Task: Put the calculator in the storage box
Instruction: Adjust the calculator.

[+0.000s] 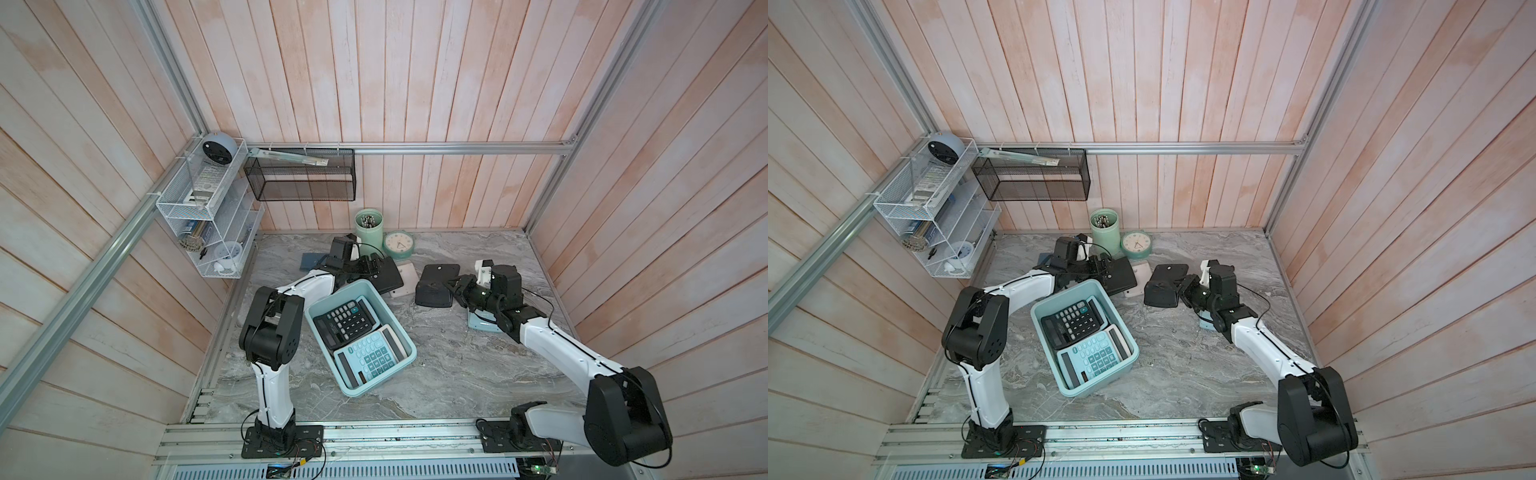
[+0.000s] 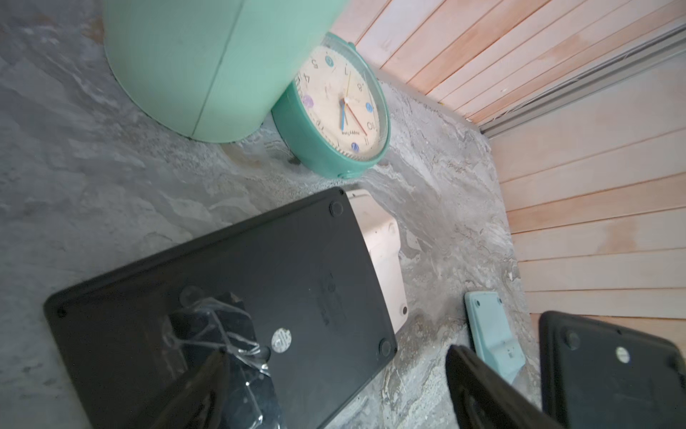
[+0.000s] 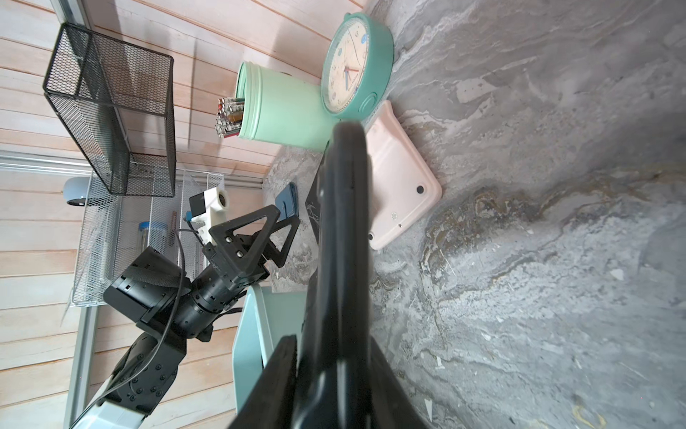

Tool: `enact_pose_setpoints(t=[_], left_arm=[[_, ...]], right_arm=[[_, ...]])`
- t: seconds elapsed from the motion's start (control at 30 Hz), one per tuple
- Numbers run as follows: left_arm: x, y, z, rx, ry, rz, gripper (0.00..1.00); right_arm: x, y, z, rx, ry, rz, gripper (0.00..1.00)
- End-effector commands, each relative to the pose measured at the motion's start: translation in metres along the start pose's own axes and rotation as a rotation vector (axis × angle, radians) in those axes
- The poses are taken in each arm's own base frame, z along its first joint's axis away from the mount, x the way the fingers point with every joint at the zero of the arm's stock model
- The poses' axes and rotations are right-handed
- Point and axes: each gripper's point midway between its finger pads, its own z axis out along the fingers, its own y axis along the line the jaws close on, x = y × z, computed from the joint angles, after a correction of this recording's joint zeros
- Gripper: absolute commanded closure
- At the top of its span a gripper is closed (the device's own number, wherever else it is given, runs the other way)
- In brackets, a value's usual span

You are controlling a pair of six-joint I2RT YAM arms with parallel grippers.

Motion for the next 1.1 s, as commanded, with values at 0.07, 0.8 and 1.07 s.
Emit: enact_pose_setpoints(t=[0.07, 0.8, 1.07], left_arm=[[-0.021, 0.025, -0.011, -0.211, -0.174, 0.112, 0.03], [-0.088, 0.023, -0.137, -0.324, -0.516, 0.07, 0.0], [-0.051, -0.063, -0.187, -0.133, -0.462, 0.223, 0.0]], right_arm=[[0.011, 0.016, -0.011, -0.023, 0.032, -0.049, 0.81], [0.015, 0.044, -0.033, -0.06, 0.043, -0.055, 0.8], [0.016, 0.067, -0.022, -0.127, 0.125, 0.076, 0.8]])
